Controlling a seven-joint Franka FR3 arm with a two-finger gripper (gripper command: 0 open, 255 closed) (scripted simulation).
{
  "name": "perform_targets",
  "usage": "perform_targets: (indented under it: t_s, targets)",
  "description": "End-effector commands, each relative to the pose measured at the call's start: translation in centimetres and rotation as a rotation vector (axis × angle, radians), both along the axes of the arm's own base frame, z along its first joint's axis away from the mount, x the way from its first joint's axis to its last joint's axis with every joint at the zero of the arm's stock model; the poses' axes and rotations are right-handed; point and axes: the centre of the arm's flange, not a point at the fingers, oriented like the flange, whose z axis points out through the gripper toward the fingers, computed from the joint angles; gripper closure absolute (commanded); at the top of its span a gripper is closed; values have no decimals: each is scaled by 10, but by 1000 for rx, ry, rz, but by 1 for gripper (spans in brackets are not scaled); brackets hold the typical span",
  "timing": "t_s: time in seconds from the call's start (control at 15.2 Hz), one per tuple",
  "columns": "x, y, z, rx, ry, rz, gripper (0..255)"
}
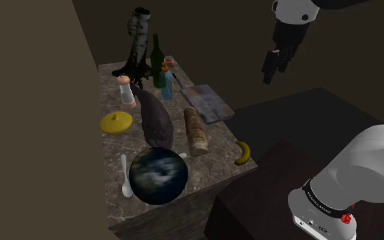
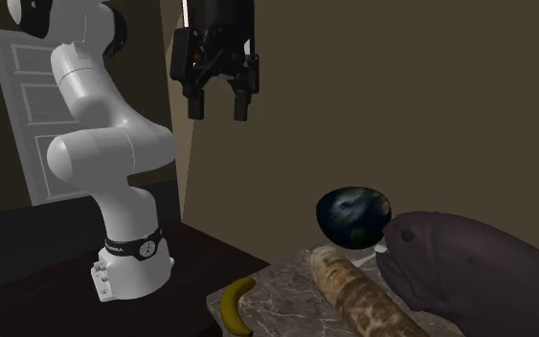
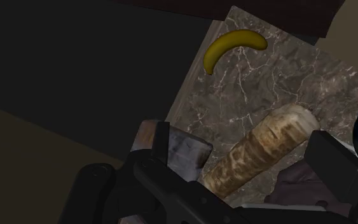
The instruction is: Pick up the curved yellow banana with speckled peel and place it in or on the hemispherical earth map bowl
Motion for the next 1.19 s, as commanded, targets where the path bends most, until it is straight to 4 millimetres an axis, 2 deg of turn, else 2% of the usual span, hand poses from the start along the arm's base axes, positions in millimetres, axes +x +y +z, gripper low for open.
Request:
perform_targets:
  t_s: [0.0, 1.12]
  targets:
    - [0, 0, 0, 0, 0, 0, 0]
    - [24, -8, -224, 42, 37, -156, 0]
